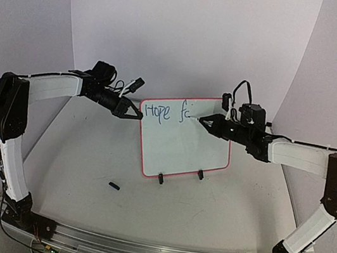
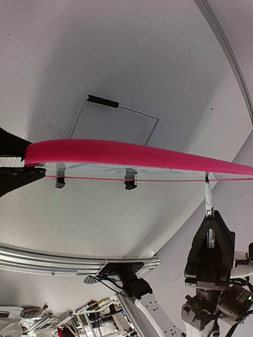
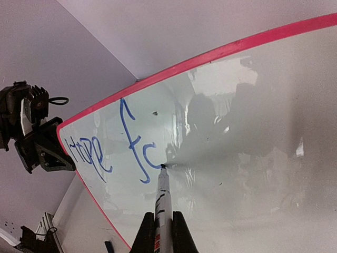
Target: Write a sentence on the whiteboard
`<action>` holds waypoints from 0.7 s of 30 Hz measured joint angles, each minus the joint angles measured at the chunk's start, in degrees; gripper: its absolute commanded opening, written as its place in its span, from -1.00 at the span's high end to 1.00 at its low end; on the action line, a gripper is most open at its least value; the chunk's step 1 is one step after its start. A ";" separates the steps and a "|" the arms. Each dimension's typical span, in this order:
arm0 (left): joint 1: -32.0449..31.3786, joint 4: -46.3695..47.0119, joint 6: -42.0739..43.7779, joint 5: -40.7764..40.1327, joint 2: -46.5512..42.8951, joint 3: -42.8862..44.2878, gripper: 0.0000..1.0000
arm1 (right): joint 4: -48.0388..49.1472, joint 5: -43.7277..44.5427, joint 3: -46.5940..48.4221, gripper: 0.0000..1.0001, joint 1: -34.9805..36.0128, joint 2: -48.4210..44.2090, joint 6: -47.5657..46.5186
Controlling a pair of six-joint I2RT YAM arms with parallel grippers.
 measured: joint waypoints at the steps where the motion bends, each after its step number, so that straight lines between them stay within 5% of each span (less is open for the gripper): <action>1: 0.00 0.00 0.00 0.00 0.00 0.00 1.00 | -0.06 0.06 0.02 1.00 0.01 0.00 -0.07; 21: -0.29 -0.08 0.09 -0.03 0.00 0.21 1.00 | -0.51 0.09 2.60 1.00 0.00 0.05 -0.48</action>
